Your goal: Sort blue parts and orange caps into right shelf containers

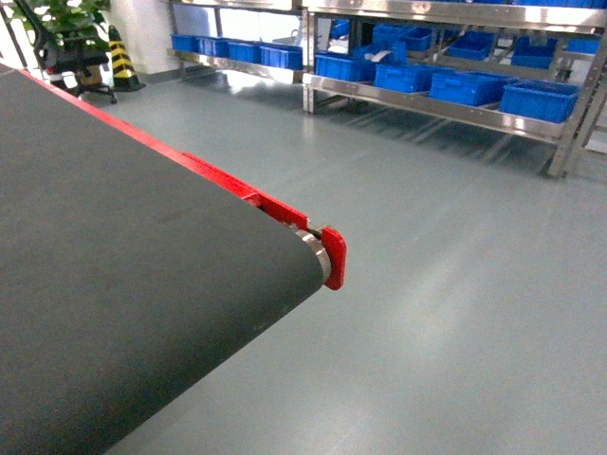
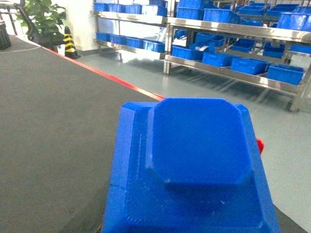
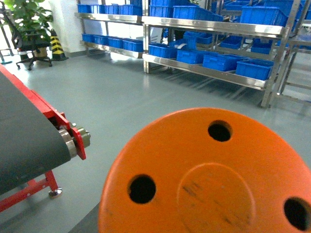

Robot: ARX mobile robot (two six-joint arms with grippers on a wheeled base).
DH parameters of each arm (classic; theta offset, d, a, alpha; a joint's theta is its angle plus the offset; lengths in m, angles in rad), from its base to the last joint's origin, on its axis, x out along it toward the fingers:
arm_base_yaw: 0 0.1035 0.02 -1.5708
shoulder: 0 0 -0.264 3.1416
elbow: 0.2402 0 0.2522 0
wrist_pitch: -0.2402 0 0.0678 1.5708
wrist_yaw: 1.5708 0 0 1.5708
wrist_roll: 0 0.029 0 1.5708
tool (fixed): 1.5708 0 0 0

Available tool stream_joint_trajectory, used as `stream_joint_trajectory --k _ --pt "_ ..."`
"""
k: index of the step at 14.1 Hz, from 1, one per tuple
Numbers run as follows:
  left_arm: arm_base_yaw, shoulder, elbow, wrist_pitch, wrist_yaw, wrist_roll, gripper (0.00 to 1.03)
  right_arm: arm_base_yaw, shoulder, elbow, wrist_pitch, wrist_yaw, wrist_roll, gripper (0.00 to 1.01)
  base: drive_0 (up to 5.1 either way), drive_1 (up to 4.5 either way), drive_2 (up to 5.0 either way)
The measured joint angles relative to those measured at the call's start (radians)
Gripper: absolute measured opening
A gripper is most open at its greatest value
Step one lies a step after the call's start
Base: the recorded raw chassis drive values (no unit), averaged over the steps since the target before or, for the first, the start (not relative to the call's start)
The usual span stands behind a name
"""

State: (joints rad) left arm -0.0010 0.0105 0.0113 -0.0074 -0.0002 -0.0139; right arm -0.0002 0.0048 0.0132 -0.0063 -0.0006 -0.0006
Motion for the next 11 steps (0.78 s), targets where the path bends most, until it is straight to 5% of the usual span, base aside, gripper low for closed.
stream_joint_trajectory --k 11 --pt "0.000 0.000 0.000 0.000 0.000 0.000 0.42 0.000 0.000 0.000 0.000 0.000 0.000 0.44 -1.6 -1.61 -1.6"
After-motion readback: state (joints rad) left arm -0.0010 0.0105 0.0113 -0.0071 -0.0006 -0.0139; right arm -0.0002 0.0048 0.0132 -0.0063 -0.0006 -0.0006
